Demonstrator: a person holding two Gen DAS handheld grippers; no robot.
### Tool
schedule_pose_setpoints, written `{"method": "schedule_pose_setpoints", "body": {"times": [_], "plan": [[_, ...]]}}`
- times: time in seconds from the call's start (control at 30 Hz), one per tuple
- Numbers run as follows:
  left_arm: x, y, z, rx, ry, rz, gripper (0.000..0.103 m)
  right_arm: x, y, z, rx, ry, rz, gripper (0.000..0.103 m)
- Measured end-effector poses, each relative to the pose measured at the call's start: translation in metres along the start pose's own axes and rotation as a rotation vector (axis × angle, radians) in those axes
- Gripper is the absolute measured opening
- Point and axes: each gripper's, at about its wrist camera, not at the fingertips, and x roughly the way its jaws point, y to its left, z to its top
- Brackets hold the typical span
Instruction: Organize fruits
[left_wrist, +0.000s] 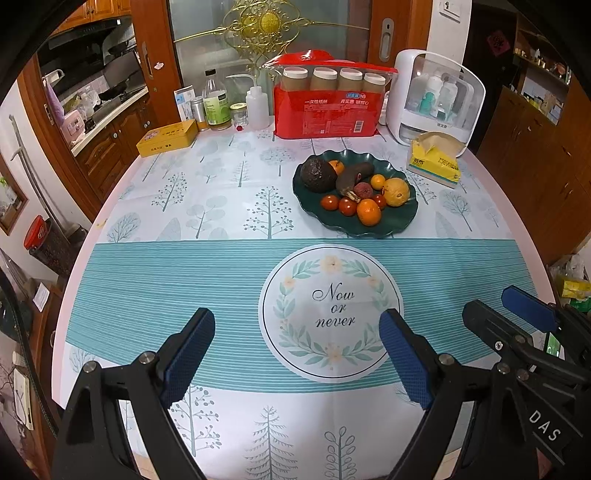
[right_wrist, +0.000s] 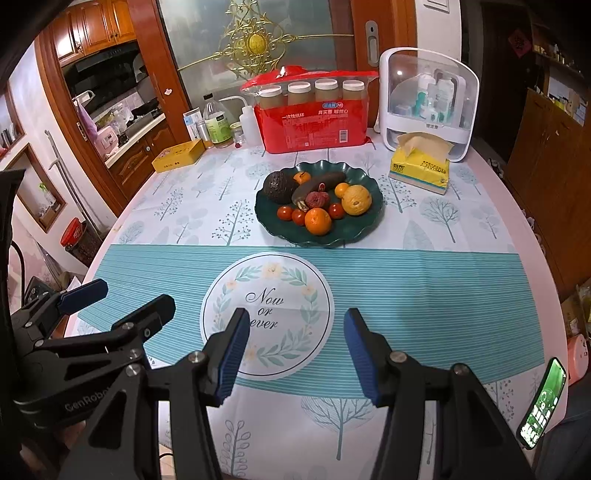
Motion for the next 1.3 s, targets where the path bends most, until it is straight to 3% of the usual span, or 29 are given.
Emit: {"method": "schedule_pose_setpoints", "body": {"times": [1.3], "plan": [[0.0067, 0.0049, 0.0001, -0.001, 0.014, -0.006, 0.09, 0.0068, 0.0055, -0.0019, 0.001, 0.01, 0.0, 0.054]]}}
